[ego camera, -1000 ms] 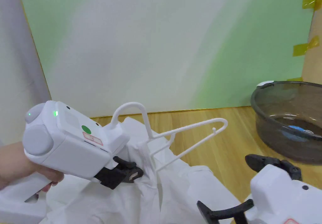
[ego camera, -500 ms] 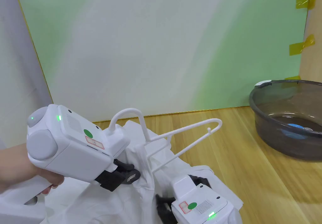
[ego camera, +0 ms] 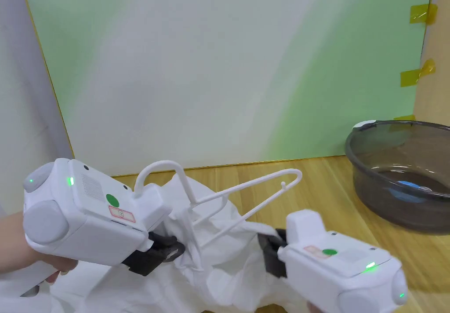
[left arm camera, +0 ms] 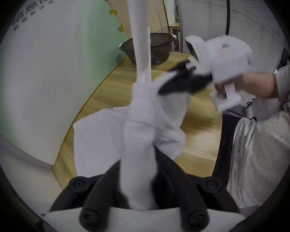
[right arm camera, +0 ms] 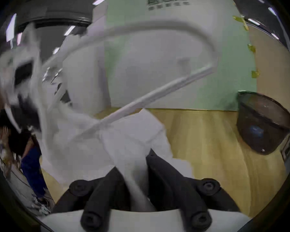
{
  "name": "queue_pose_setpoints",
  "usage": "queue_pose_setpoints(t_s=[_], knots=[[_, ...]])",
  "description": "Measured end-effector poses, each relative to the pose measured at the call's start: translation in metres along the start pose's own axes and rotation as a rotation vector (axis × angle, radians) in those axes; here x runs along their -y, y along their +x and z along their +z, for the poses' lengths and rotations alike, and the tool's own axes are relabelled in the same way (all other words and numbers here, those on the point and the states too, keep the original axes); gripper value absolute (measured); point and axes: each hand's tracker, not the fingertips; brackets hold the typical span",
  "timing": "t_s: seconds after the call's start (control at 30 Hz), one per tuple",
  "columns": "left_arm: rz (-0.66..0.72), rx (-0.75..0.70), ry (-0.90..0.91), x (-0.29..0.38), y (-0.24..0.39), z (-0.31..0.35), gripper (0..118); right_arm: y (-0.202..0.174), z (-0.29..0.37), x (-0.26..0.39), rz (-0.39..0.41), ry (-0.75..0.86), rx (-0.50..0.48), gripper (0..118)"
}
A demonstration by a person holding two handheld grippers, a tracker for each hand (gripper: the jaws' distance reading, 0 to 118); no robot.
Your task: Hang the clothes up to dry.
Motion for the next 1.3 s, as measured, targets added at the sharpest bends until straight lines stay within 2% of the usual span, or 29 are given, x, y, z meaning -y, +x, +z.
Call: queue_pose_setpoints(t_s=[0.07, 0.2, 0.27, 0.3, 0.4, 0.5, 0.63, 0.73, 0.83, 0.97, 1.17, 1.3], knots=[[-0.063, -0.025, -0.001, -0.001, 0.01, 0.0, 8, 0.034, 0.011, -0.018, -0.104, 0.021, -0.006, 2], [-0.068, -0.019, 0.02, -0.005, 0.023, -0.013, 8, 0.089, 0.023, -0.035, -0.234, 0.002, -0.001, 2], [-0.07, -0.023, 0.021, -0.011, 0.028, -0.025, 7, 0.106, 0.028, -0.037, -0.273, -0.014, 0.047, 2], [-0.082, -0.031, 0.011, -0.012, 0.031, -0.032, 7, 0.11, 0.031, -0.037, -0.263, -0.013, 0.078, 2], [-0.1, -0.041, 0.01, -0.015, 0.033, -0.047, 7, 0.116, 0.04, -0.033, -0.306, -0.027, 0.077, 2], [-0.081, -0.01, -0.012, -0.018, 0.028, -0.057, 8, 0.111, 0.047, -0.032, -0.257, -0.035, 0.114, 2], [-0.055, -0.027, -0.018, -0.017, 0.023, -0.065, 8, 0.106, 0.057, -0.042, -0.258, -0.015, 0.102, 2], [-0.049, -0.039, -0.034, -0.02, 0.02, -0.07, 8, 0.08, 0.072, -0.071, -0.176, 0.06, 0.049, 2], [-0.009, -0.033, -0.041, -0.027, 0.014, -0.072, 7, 0.051, 0.087, -0.114, -0.129, 0.144, -0.021, 2], [0.063, -0.028, 0.021, -0.038, 0.0, -0.058, 7, 0.017, 0.102, -0.158, -0.037, 0.218, -0.072, 2], [0.125, -0.034, 0.096, -0.045, -0.018, -0.024, 7, 0.006, 0.113, -0.161, 0.022, 0.227, -0.072, 2], [0.131, -0.038, 0.124, -0.044, -0.021, -0.008, 7, 0.005, 0.112, -0.139, 0.161, 0.15, -0.106, 2]])
